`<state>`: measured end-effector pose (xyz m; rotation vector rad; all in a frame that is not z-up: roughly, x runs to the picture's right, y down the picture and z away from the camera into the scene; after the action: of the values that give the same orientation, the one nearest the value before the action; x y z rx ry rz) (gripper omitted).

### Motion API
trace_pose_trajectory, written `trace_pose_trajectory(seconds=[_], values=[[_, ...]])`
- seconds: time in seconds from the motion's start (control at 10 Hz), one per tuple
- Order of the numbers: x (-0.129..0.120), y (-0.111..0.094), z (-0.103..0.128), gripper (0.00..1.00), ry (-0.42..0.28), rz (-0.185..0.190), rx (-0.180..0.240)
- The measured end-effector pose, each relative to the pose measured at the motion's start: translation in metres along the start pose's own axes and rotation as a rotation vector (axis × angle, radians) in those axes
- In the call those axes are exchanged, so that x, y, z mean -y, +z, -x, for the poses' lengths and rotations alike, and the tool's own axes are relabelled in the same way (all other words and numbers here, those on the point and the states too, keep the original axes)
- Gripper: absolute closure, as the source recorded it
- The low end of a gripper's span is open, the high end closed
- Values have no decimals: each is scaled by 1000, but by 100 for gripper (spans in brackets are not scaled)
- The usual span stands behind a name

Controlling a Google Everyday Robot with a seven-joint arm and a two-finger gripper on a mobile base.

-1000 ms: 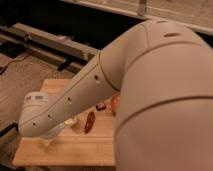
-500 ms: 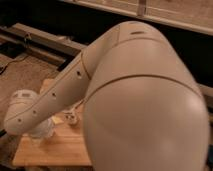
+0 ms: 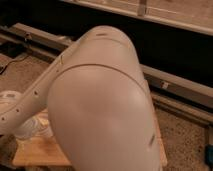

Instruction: Place the ceramic cup in the ceramic bowl

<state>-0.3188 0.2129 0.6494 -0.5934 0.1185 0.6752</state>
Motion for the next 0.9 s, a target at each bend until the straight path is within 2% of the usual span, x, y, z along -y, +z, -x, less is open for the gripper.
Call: trace_pose_trajectory(seconds=[0.2, 0.4, 0.9], values=[[5, 4, 22, 20, 12, 1, -2], [4, 7, 32, 20, 18, 8, -7], [-14, 34, 32, 20, -28, 5, -36]])
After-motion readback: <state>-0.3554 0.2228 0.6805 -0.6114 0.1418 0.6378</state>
